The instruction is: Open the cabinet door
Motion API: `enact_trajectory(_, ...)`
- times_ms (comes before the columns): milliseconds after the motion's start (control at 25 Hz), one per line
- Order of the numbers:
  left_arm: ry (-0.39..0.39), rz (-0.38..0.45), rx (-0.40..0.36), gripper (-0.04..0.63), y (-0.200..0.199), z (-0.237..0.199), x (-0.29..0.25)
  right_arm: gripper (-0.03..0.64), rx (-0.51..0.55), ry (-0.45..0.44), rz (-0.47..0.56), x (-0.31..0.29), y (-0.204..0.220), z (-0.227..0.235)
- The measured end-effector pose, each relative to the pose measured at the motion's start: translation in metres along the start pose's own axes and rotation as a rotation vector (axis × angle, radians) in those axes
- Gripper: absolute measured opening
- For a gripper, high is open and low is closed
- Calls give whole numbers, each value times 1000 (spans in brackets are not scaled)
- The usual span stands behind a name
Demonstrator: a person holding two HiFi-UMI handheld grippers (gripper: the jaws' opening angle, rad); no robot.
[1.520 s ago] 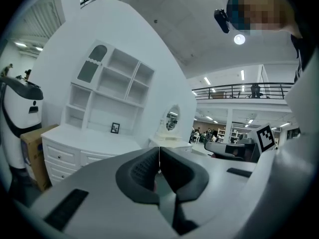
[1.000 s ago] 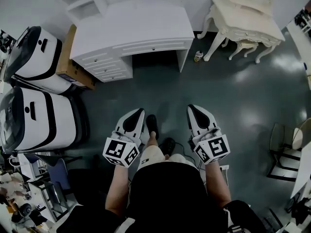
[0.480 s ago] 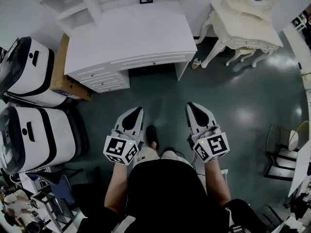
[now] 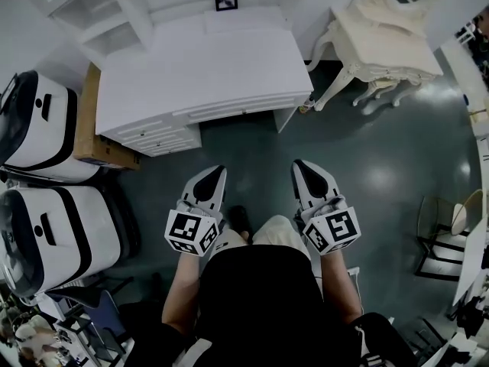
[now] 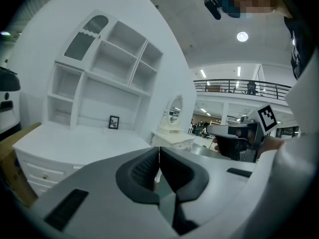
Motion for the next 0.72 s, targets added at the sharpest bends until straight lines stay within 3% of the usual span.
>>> enact_trajectory(280,7,-40,10,23,-5,-11,-31,18,-19,-40,-33,-37,-2,16)
enact_trajectory(520,-55,-60,48,23,-7,-13,-71,18,-23,-122,-64,-78,-11,49)
enact_trajectory(720,-108,-24,84,23,-16,-2,-119,18,-6,-221,-68,-107,-21,87)
Point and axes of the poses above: the fingertips, and each gripper's own axes: x backward along the fingers, z to its right, y out of its underside, the point moved 9 cm from there along x, backward along the fingers, and after that the axes turned 6 degrees about y, right-handed, at the moved point
